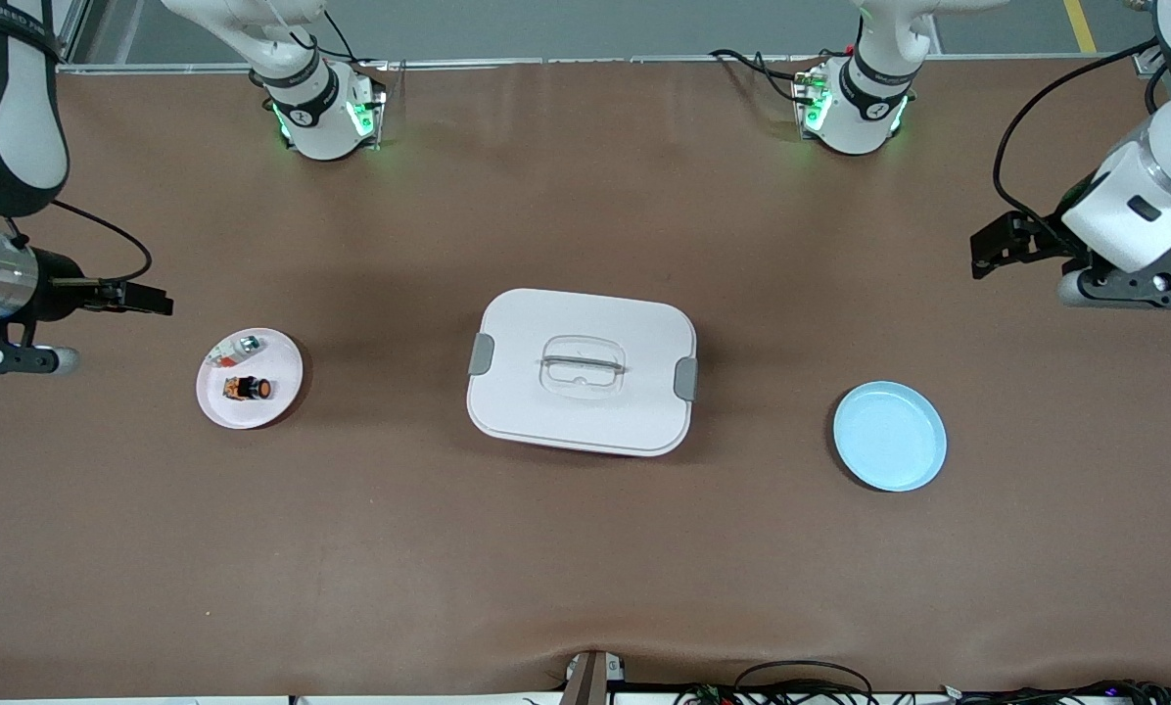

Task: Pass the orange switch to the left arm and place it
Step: 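Lower the right gripper over the orange switch on the white plate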

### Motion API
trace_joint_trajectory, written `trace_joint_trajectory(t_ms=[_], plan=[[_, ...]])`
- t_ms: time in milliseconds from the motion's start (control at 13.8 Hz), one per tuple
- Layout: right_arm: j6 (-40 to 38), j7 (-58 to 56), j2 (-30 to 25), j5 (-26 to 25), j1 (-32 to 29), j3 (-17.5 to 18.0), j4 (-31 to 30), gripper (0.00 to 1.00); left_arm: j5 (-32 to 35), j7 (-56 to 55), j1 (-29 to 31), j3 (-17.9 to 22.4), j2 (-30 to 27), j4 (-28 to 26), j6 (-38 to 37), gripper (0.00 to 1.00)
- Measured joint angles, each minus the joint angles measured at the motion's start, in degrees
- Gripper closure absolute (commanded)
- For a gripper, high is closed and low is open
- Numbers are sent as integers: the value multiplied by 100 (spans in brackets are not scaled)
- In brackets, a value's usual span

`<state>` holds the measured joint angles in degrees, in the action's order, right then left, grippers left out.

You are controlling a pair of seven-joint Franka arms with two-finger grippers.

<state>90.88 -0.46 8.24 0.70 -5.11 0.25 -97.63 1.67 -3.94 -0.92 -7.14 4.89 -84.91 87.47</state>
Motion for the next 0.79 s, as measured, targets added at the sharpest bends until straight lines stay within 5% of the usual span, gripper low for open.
trace_joint_trajectory(t_ms=[505, 794], plan=[[1788, -1, 44, 4, -10, -2, -1247, 0, 13, 0, 162, 57, 41, 328, 231, 0], [2407, -1, 392, 4, -68, -15, -1467, 0, 38, 12, 256, 59, 45, 327, 231, 0]])
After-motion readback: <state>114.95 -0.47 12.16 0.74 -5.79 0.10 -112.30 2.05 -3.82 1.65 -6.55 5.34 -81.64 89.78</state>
